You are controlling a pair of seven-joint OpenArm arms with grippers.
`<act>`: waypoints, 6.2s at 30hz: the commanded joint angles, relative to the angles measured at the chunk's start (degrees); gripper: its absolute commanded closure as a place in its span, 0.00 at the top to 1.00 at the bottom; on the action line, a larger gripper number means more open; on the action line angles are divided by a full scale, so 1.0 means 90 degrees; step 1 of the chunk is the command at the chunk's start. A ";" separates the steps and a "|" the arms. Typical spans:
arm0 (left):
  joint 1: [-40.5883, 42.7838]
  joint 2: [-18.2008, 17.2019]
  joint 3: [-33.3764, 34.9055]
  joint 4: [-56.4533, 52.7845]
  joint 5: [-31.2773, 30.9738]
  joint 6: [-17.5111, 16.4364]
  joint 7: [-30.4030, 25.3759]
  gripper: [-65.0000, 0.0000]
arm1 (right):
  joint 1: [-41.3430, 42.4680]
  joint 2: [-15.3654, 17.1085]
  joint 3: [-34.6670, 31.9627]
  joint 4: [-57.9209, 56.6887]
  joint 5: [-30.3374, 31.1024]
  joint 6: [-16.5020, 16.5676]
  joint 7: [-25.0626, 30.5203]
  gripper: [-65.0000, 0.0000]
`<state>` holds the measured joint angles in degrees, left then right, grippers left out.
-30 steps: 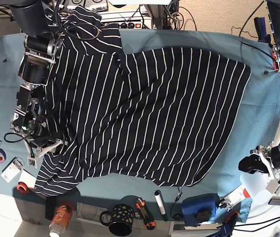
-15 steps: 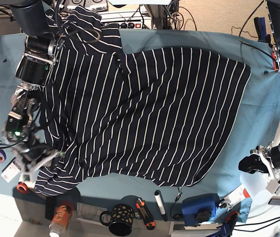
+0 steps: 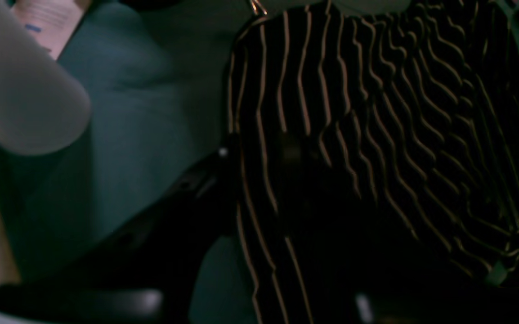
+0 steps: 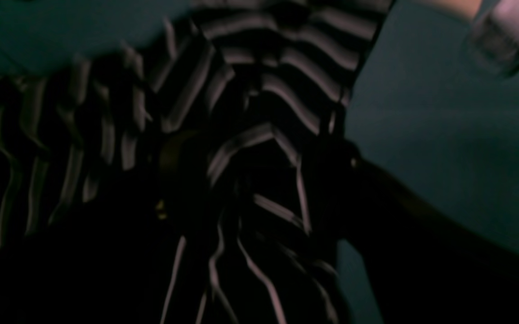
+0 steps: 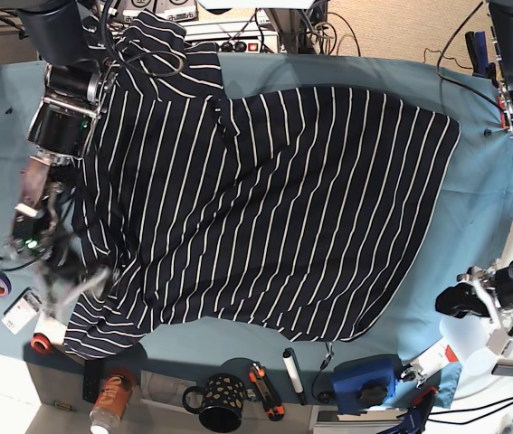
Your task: Layout the t-shirt on the table in an organized manner, then fold the t-shirt properly
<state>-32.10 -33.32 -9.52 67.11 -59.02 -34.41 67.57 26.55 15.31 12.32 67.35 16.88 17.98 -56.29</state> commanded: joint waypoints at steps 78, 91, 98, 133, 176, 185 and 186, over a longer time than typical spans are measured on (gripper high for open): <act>0.1802 -0.1061 -0.0049 0.2237 -0.0109 0.0107 0.0835 0.10 | -0.3259 0.1498 0.4430 0.1904 0.4947 0.1872 -0.2634 0.29; 0.2297 -0.1061 -0.0049 0.2637 -0.0114 0.0100 0.0804 0.10 | -0.5139 0.0185 0.4430 0.1906 0.4398 0.2447 -0.2634 0.29; 0.2297 -0.1059 -0.0049 0.2637 -0.0114 0.0100 0.0644 0.10 | -0.5134 0.0311 0.4430 0.1909 0.4379 0.2447 -0.2634 0.29; 0.2562 -0.1044 -0.0049 0.2647 -0.0141 0.0202 0.0777 0.10 | -0.2543 0.1282 0.3631 0.1921 0.0709 0.2305 0.0102 0.00; 0.5719 0.0104 -0.3767 0.4340 -0.0918 0.0121 0.0821 0.10 | -0.5066 0.0306 0.5518 0.1919 0.3806 0.2447 -0.2382 0.33; 0.5717 0.0119 -0.3881 0.4340 -0.1020 0.0124 0.0869 0.10 | -0.5068 0.0197 0.4245 0.1919 0.3449 0.2447 -0.2385 0.33; 0.5719 0.0119 -0.3881 0.4340 -0.1020 0.0124 0.0869 0.10 | -0.5068 0.0143 0.4126 0.1919 0.3451 0.2447 -0.2385 0.33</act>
<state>19.51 -31.11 -43.97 105.36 -66.76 -33.30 76.14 -18.41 16.95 49.93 84.84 50.92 40.23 -74.15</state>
